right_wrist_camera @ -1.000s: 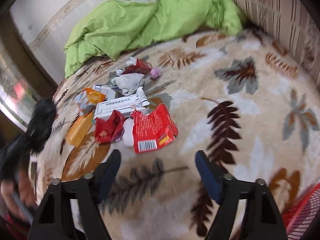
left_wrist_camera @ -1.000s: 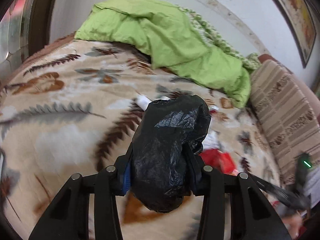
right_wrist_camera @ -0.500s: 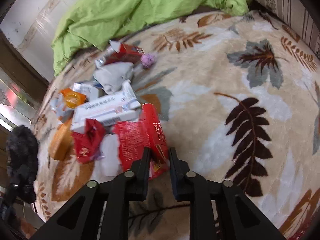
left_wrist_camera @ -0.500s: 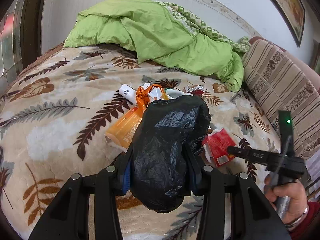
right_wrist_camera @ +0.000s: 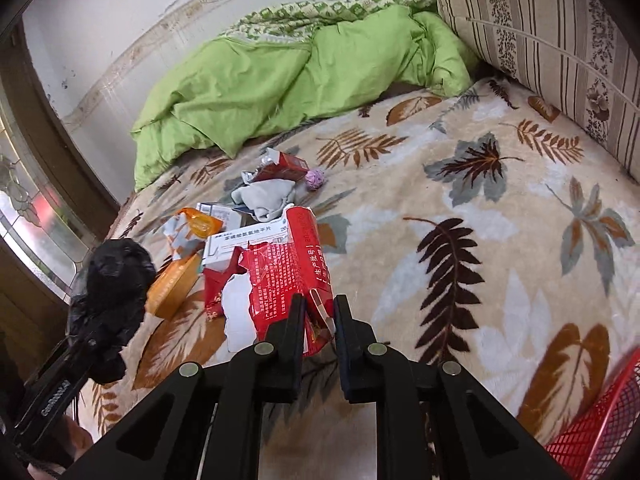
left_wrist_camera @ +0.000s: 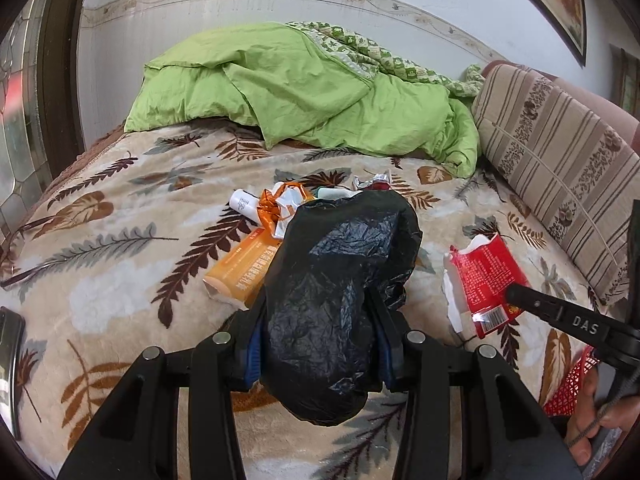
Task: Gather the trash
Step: 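Lift the black bag with the left tool while the right tool grasps the red wrapper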
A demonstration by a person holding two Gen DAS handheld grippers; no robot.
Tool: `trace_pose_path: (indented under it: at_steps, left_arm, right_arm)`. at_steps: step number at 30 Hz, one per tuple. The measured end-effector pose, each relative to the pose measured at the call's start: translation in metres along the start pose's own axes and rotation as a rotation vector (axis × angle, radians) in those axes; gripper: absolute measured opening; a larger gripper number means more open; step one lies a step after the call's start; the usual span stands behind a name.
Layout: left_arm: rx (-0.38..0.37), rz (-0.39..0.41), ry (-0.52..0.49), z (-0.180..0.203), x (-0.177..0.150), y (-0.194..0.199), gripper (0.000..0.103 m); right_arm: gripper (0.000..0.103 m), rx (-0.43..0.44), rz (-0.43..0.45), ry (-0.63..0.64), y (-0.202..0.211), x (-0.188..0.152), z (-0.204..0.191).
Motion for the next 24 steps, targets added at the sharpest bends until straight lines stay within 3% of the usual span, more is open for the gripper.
trace_pose_path:
  at_steps: [24]
  left_arm:
    - [0.075, 0.001, -0.156, 0.043, -0.028, 0.015, 0.043]
  right_arm:
    - [0.015, 0.022, 0.010, 0.021, 0.036, -0.027, 0.005]
Point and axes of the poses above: each gripper's, at about its wrist camera, not at the fingertips, and y roughly against the way its jaws point, z to its right, x to its top, the point moved 10 cm from there along -y, roughly the way its jaws point, and after that the axes turned 1 degree about -x, right-handed, at the moved point
